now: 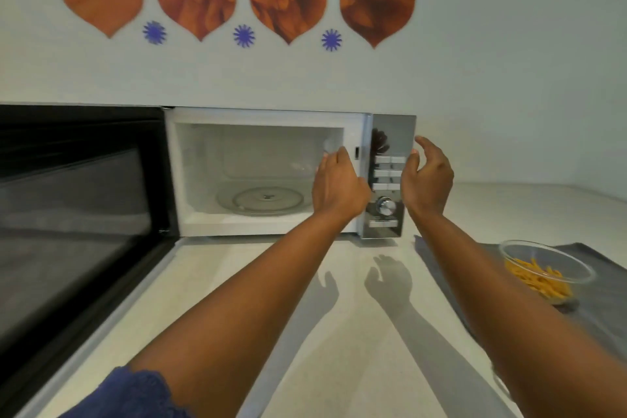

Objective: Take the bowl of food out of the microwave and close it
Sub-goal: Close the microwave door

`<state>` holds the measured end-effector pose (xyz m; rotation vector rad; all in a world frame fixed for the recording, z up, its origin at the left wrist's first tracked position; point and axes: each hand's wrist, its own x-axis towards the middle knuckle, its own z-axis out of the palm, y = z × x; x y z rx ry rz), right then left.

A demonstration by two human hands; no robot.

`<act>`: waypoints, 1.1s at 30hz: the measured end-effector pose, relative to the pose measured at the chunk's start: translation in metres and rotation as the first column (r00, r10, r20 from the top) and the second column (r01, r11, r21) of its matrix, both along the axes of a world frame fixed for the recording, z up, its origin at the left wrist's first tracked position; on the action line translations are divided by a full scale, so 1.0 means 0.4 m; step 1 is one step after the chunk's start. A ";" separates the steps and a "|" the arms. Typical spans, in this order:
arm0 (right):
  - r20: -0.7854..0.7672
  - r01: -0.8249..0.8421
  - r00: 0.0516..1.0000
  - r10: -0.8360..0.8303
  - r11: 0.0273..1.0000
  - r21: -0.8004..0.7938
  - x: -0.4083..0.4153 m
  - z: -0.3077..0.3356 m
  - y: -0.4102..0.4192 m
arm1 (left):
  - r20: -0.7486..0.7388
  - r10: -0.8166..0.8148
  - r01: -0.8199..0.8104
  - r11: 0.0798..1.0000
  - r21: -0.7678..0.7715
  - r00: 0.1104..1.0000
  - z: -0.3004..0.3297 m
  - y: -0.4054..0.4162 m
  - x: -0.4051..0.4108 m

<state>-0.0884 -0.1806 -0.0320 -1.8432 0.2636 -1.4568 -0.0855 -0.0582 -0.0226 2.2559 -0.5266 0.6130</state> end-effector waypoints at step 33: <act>-0.194 -0.887 0.351 0.916 0.259 -0.382 -0.016 0.129 0.782 | 0.165 0.768 -0.703 0.448 0.552 0.619 0.270 0.629 -0.295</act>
